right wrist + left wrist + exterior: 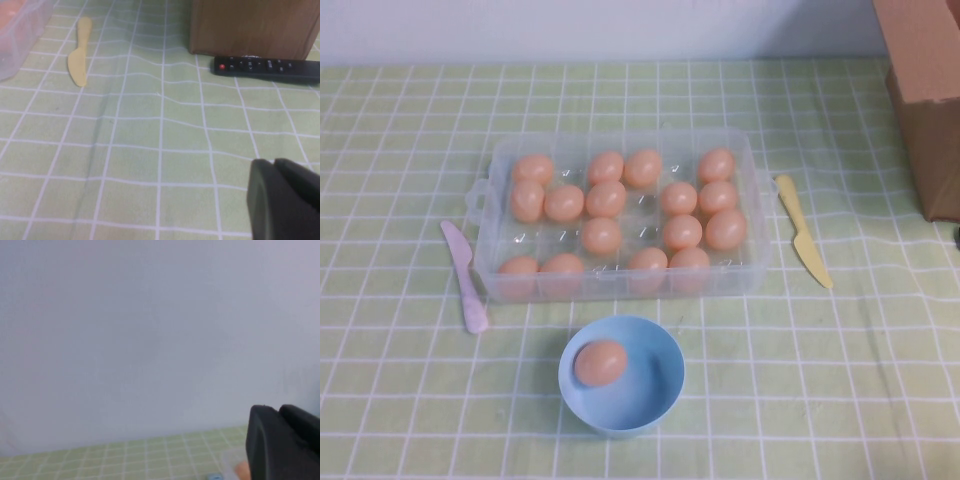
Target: Take an egg out of the egg box
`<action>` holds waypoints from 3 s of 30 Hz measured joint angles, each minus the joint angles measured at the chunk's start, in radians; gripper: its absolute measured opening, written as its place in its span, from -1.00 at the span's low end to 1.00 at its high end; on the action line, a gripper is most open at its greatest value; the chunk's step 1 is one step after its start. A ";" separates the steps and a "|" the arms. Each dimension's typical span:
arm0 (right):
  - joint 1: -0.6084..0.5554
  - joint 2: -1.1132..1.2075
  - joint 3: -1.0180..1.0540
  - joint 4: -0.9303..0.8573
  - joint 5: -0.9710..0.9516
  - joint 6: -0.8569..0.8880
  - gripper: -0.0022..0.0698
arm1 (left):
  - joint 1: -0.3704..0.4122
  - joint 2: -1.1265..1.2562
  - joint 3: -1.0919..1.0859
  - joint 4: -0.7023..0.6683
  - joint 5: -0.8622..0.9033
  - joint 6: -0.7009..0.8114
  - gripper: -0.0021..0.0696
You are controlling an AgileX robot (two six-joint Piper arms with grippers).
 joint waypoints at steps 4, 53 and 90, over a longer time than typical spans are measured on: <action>0.000 0.000 0.000 0.000 0.000 0.000 -0.99 | 0.089 -0.115 0.017 -0.008 0.080 -0.020 -0.93; 0.000 0.000 0.000 0.000 0.002 0.000 -0.99 | 0.105 -0.187 0.020 0.058 0.759 -0.024 -0.94; 0.000 0.000 0.000 0.000 0.002 0.000 -0.99 | 0.105 -0.187 0.020 0.058 0.760 -0.024 -0.94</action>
